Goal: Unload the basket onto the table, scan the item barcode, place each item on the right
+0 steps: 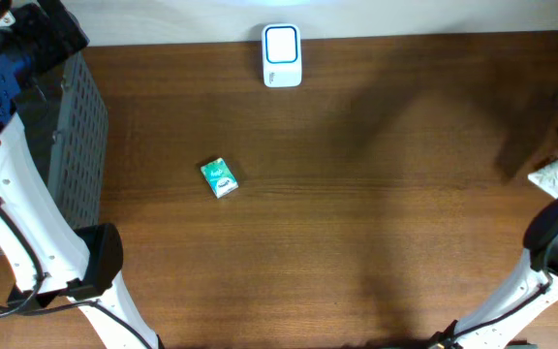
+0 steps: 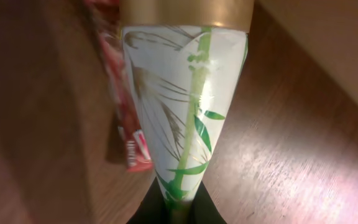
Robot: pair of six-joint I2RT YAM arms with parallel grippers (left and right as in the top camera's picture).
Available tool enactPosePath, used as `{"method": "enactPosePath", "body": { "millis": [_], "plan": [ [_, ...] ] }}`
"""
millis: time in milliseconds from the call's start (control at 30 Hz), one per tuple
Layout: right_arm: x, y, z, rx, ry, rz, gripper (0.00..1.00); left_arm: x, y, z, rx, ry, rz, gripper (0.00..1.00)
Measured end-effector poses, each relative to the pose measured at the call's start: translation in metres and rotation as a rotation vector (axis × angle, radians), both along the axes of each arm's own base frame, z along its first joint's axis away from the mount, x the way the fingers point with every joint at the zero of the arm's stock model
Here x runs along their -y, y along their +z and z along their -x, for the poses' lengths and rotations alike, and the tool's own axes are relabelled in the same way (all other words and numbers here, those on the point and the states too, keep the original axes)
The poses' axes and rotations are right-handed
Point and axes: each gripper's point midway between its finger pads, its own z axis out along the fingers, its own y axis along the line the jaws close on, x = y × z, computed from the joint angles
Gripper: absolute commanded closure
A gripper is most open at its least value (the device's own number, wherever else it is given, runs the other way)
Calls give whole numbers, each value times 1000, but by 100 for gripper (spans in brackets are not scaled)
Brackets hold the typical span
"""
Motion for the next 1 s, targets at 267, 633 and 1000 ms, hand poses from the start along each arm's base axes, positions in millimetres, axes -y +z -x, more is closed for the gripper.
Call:
{"method": "enactPosePath", "body": {
  "millis": [267,633,1000],
  "plan": [
    [0,-4,13,-20,-14,-47,1,0,0,0,0,0,0,1],
    [-220,165,-99,634,547,-604,2,0,0,0,0,0,0,1],
    [-570,10,-85,126,1153,-891,2,0,0,0,0,0,0,1]
  ]
}}
